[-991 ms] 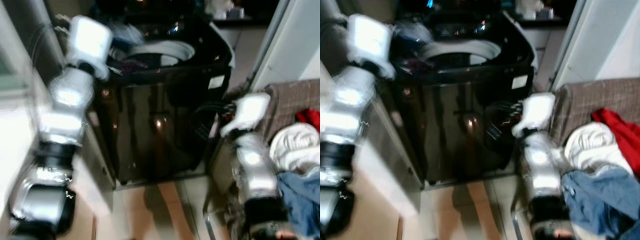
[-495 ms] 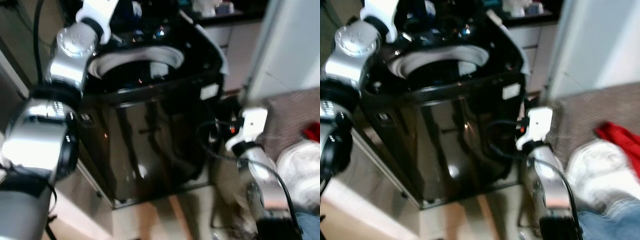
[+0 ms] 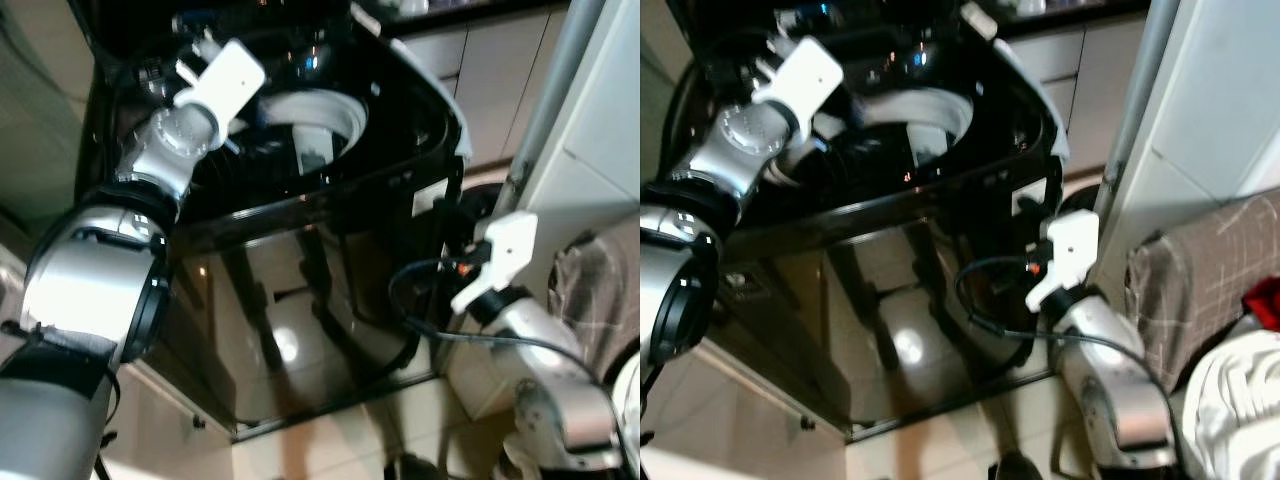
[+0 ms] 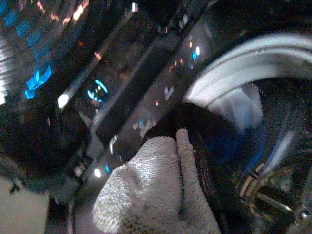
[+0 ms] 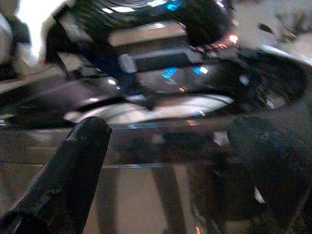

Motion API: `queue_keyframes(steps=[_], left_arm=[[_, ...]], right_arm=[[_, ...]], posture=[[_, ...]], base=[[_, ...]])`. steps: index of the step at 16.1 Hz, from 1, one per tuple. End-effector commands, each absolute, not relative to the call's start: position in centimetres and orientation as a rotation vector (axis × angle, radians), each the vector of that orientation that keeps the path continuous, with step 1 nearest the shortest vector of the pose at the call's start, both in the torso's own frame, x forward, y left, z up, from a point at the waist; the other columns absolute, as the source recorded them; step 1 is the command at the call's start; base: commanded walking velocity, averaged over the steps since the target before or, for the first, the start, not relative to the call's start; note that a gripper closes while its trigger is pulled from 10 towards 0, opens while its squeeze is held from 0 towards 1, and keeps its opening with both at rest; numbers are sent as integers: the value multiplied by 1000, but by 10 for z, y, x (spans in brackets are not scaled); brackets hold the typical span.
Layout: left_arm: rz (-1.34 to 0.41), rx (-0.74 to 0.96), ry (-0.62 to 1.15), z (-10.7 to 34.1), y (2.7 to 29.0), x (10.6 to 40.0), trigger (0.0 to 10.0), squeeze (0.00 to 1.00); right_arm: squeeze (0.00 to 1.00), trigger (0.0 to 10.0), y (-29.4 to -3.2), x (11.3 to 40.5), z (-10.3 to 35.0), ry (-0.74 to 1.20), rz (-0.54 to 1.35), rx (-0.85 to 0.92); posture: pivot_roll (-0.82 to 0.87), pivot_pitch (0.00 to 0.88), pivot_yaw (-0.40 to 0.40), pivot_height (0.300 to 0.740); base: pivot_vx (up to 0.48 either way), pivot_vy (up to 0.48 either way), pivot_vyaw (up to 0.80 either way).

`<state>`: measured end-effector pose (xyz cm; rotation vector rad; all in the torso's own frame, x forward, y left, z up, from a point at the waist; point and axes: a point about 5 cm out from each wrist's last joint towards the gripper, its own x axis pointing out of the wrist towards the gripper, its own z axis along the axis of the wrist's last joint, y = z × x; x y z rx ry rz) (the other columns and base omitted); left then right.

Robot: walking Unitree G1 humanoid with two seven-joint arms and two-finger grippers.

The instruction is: Clothes washing

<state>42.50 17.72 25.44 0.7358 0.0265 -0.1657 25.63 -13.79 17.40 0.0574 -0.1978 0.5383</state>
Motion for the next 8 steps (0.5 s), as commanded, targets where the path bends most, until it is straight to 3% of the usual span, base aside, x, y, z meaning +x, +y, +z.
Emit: queue_keyframes(steps=[1,4,8], left_arm=[[-125,715,73,247,193,423,10000,1000],[-103,682,85,241,192,423,10000,1000],[-125,678,66,246,187,424,10000,1000]], right_arm=[[0,10000,-132,253,181,-208,590,73],[0,10000,-139,261,176,-172,544,74],[0,10000,-130,260,170,-133,556,99]], posture=[[-244,0,136,740],[-244,0,136,740],[-243,0,132,740]], base=[[0,0,0],[0,0,0],[0,0,0]])
